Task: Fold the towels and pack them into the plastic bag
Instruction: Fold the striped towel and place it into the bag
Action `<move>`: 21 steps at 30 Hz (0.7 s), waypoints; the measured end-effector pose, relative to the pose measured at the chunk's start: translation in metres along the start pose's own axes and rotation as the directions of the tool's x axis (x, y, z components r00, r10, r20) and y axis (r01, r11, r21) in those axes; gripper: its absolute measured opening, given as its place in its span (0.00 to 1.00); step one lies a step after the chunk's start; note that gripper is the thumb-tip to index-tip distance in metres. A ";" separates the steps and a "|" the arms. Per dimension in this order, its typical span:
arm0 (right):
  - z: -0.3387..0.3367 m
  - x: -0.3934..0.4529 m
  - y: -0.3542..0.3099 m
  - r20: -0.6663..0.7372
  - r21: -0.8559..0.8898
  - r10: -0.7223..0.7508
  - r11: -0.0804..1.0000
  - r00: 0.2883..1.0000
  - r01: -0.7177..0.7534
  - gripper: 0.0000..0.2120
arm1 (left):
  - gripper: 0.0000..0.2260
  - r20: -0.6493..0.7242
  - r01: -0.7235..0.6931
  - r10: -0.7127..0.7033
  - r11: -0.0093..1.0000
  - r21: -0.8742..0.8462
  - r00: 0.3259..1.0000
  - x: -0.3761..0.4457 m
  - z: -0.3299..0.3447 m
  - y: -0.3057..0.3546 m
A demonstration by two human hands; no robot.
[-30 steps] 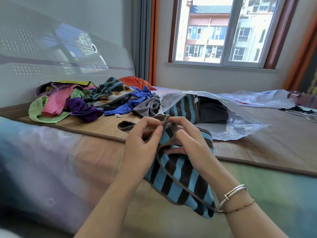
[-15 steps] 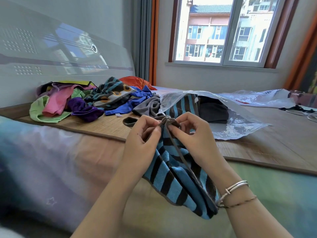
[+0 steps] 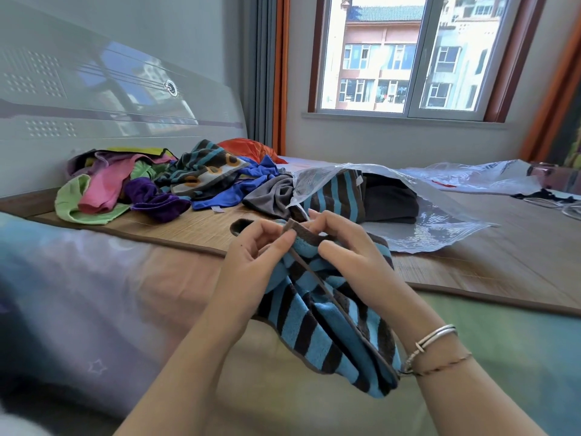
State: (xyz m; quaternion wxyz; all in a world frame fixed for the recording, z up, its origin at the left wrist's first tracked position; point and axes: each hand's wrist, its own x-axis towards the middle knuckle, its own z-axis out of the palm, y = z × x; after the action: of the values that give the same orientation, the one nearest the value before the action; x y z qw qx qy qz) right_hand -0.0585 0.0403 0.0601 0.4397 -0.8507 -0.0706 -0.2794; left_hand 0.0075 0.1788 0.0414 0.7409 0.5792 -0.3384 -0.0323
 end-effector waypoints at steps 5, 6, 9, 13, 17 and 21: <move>0.003 0.003 0.003 -0.009 -0.123 -0.035 0.992 0.999 0.034 0.03 | 0.03 -0.023 0.091 -0.093 0.993 -0.077 0.995 -0.004 -0.010 0.000; 0.005 0.004 0.006 -0.019 -0.115 -0.025 0.993 1.000 0.022 0.04 | 0.03 -0.038 0.105 -0.109 0.989 -0.103 0.993 -0.003 -0.013 -0.001; 0.007 0.005 0.020 -0.067 -0.299 -0.007 0.954 0.998 -0.013 0.09 | 0.07 -0.069 0.181 -0.201 0.956 -0.230 0.977 0.001 -0.024 -0.006; 0.003 0.004 0.041 -0.188 -0.637 0.033 0.757 0.982 -0.147 0.10 | 0.16 -0.123 0.290 -0.380 0.844 -0.451 0.917 0.009 -0.044 -0.017; -0.003 0.004 0.049 -0.195 -0.683 0.174 0.682 0.965 -0.260 0.08 | 0.09 -0.281 0.389 -0.464 0.877 -0.283 0.840 0.015 -0.056 -0.030; -0.007 0.003 0.053 -0.169 -0.670 0.128 0.712 0.977 -0.210 0.14 | 0.11 -0.360 0.482 -0.464 0.875 -0.046 0.809 0.015 -0.058 -0.033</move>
State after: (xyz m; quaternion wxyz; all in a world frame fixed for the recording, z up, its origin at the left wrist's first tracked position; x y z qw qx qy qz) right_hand -0.0397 0.0025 0.0268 0.1226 -0.9386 0.1397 -0.2907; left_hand 0.0615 0.2096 0.0139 0.7447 0.6583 -0.0430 -0.1010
